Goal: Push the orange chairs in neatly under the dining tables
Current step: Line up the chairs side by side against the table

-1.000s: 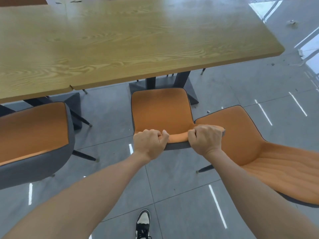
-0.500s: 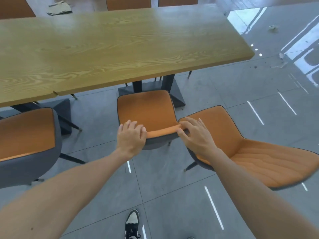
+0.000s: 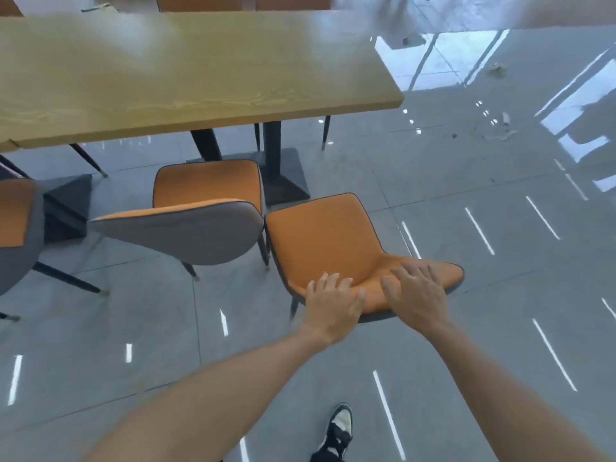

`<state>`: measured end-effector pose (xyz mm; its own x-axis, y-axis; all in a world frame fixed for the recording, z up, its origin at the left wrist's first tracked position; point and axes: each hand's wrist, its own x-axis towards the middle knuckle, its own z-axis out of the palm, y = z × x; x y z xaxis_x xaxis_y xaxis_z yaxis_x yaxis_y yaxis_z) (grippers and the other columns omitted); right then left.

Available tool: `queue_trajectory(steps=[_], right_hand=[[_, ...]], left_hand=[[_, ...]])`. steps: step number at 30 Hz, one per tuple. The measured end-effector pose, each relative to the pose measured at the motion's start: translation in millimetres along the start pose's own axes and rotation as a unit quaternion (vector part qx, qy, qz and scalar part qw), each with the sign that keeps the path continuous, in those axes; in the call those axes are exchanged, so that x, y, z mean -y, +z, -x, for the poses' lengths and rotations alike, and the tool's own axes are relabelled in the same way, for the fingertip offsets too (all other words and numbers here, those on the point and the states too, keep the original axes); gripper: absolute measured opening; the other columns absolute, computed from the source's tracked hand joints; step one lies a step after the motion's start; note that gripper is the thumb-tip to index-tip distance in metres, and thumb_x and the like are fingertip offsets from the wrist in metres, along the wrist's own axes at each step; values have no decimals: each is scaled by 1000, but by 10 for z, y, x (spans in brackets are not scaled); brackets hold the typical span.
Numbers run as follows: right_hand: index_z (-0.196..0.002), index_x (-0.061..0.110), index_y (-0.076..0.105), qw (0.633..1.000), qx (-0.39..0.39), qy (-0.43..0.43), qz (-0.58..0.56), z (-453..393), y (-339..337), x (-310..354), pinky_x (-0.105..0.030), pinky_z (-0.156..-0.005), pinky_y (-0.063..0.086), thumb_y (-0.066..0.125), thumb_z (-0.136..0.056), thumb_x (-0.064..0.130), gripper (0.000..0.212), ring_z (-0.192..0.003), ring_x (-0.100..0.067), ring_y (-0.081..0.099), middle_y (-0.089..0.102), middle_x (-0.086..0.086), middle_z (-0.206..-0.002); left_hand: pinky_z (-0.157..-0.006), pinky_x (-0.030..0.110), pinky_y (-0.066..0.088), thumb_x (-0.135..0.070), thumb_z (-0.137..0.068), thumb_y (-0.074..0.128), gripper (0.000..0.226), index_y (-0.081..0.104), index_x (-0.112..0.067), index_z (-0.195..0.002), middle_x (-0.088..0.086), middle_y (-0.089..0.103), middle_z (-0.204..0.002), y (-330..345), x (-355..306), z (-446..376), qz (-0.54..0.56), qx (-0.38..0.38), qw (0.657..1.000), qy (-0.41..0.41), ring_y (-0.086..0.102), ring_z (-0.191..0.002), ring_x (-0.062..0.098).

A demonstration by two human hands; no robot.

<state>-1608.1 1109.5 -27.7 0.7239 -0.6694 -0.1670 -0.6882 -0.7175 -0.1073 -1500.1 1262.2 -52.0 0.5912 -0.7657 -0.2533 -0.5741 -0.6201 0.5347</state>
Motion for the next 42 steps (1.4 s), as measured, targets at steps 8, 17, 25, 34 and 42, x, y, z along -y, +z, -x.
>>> queue_trajectory(steps=[8, 17, 25, 34, 42], right_hand=[[-55, 15, 60, 993, -8, -116, 30, -61, 281, -386, -38, -70, 43, 45, -86, 33, 39, -70, -25, 55, 61, -2, -66], [-41, 16, 39, 973, -156, -167, -36, -408, 455, -446, -30, -50, 33, 43, -80, 19, 39, -41, -23, 37, 41, -1, -41], [-40, 16, 38, 974, -163, -153, -26, -1148, 368, -227, -30, -50, 33, 43, -78, 20, 39, -41, -23, 37, 43, 0, -40], [-41, 17, 38, 980, -148, -129, -21, -2131, 208, 30, -29, -51, 36, 43, -77, 23, 38, -42, -20, 36, 44, 1, -40], [-42, 19, 36, 980, -154, -126, -21, -2555, 179, 163, -28, -52, 32, 43, -77, 23, 36, -43, -19, 34, 43, 1, -41]], left_hand=[[-83, 38, 42, -44, -96, 32, 43, 62, -25, -73, -8, 70, -83, 585, -390, -4, 18, -92, 991, -93, 60, -82, 13], [-45, 26, 18, -34, -90, 40, 44, 45, -18, -49, -4, 52, -47, 563, -272, -367, -9, -152, 988, -31, 39, -42, 13], [-46, 27, 18, -35, -91, 35, 44, 41, -19, -50, -6, 49, -47, 204, -78, -1099, -15, -139, 990, -21, 40, -44, 14], [-47, 28, 16, -37, -90, 34, 43, 41, -20, -51, -5, 52, -49, -237, 113, -2050, -11, -135, 991, -17, 41, -45, 14], [-45, 26, 11, -38, -89, 35, 44, 39, -17, -50, -7, 39, -46, -472, 229, -2455, -18, -128, 992, -9, 35, -43, 14]])
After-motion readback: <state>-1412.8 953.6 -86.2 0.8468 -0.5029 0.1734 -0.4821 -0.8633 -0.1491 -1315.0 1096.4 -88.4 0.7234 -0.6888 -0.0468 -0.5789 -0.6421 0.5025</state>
